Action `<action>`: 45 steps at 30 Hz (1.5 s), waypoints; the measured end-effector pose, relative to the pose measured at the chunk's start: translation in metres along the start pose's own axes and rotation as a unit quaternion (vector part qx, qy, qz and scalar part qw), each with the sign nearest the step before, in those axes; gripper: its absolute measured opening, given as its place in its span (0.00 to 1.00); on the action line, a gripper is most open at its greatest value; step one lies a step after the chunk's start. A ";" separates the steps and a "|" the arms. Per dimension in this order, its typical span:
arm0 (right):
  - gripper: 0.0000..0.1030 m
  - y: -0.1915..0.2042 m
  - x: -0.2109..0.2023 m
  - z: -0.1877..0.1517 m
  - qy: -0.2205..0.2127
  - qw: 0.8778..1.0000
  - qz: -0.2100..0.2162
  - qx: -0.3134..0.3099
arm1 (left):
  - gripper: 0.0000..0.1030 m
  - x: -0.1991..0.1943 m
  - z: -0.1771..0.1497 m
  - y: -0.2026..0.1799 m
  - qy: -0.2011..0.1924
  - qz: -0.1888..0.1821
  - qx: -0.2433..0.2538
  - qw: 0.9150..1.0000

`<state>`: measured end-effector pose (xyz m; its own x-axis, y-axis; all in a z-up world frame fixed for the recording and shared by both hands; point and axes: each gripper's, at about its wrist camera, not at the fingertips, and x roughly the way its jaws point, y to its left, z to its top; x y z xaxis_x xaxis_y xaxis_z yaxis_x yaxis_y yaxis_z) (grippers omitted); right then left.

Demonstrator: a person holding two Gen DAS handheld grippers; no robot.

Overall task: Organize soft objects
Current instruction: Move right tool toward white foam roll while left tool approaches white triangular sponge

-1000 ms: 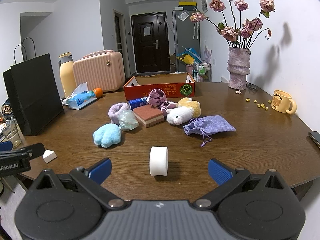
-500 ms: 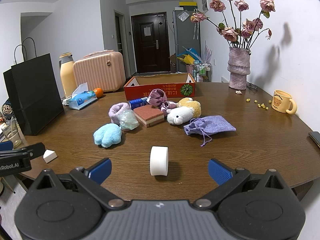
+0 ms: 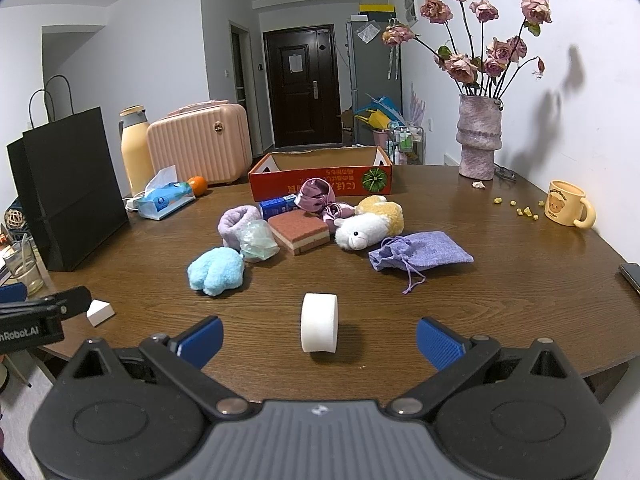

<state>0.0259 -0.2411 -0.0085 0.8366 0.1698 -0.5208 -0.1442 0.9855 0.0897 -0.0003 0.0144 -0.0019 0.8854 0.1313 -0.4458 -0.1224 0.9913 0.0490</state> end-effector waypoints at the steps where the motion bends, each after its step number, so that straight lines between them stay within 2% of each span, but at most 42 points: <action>1: 1.00 0.000 0.001 0.000 0.000 1.000 0.000 -0.001 | 1.00 0.001 0.000 0.000 0.000 0.000 -0.001 1.000; 45: 0.98 0.003 0.098 0.011 0.101 0.995 0.000 -0.002 | 1.00 0.086 0.001 0.023 0.073 -0.008 -0.031 0.997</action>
<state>0.1135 -0.2216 -0.0501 0.7140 0.1658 -0.6802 -0.1469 0.9854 0.0860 0.0732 0.0486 -0.0383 0.8137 0.1071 -0.5713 -0.1397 0.9901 -0.0133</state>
